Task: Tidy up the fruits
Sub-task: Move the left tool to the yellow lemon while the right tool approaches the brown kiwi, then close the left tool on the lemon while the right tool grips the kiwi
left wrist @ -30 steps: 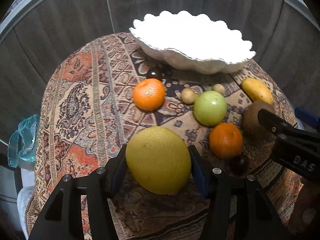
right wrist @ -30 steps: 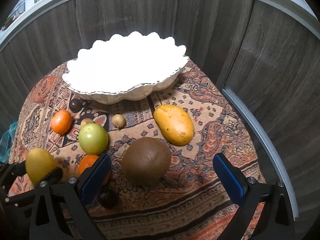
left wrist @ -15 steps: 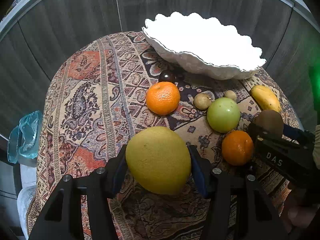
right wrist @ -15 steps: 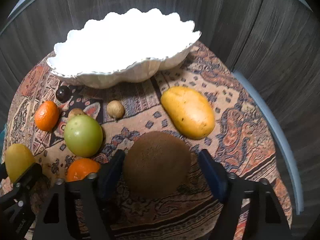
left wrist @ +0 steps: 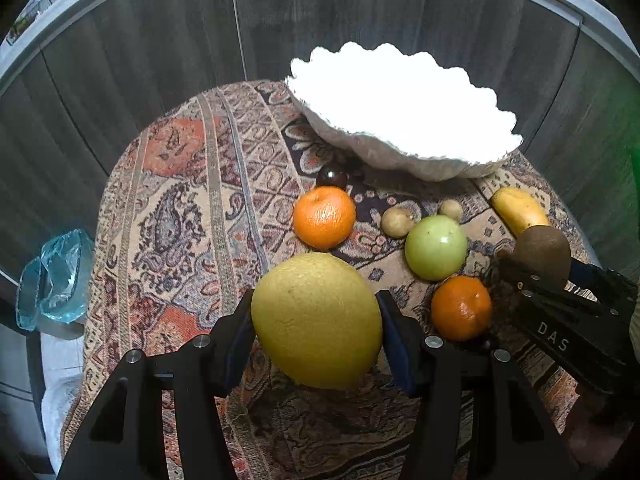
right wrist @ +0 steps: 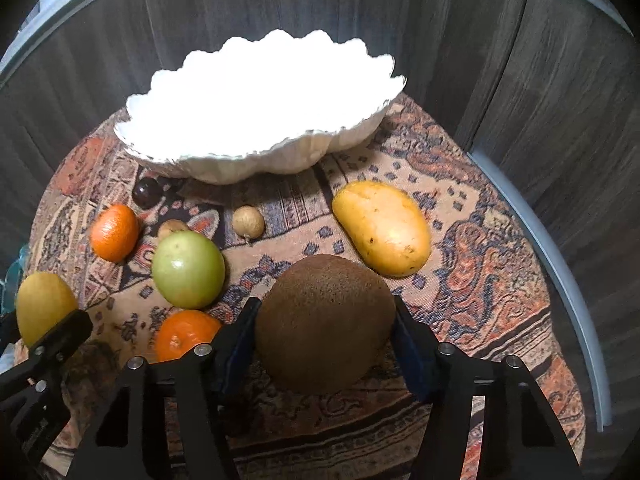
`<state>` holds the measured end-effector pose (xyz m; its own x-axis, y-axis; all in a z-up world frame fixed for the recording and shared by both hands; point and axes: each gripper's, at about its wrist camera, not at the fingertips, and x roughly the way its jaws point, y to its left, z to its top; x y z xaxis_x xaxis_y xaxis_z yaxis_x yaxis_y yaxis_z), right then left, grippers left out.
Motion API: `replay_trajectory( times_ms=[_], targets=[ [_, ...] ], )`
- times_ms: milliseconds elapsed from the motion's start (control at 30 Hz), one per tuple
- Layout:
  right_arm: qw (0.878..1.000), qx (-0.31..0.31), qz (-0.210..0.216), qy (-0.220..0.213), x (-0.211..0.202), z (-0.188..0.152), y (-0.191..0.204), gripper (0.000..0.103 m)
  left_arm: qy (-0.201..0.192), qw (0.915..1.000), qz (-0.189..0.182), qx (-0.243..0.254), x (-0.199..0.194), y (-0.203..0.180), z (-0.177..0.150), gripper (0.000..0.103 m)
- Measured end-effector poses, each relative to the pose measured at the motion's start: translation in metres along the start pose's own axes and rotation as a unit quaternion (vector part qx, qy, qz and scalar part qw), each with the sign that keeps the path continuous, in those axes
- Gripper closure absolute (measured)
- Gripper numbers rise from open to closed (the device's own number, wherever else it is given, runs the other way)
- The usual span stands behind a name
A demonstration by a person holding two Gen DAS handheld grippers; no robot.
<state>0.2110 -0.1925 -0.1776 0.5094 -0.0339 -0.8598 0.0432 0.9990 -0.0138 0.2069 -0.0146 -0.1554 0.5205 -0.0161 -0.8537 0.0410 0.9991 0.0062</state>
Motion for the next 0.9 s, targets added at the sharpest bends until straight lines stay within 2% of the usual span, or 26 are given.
replay_trajectory(
  times_ms=[200,533,767,900],
  targets=[
    [0.999,-0.01,0.005,-0.033,-0.026,0.019,0.002,0.04,-0.022,0.9997,-0.005,0.002,-0.018,0.0,0.018,0.046],
    [0.996,-0.017,0.006,-0.088,-0.048,0.073,-0.006,0.04,-0.081,0.9965,-0.015,0.011,-0.035,-0.006,0.081,0.046],
    [0.993,-0.017,-0.007,-0.115,-0.042,0.122,-0.017,0.04,-0.097,0.9949,-0.022,0.012,-0.023,-0.014,0.123,0.046],
    [0.993,-0.022,-0.012,-0.119,-0.03,0.144,-0.021,0.04,-0.098,0.9949,-0.023,0.011,-0.002,-0.015,0.146,0.046]
  ],
)
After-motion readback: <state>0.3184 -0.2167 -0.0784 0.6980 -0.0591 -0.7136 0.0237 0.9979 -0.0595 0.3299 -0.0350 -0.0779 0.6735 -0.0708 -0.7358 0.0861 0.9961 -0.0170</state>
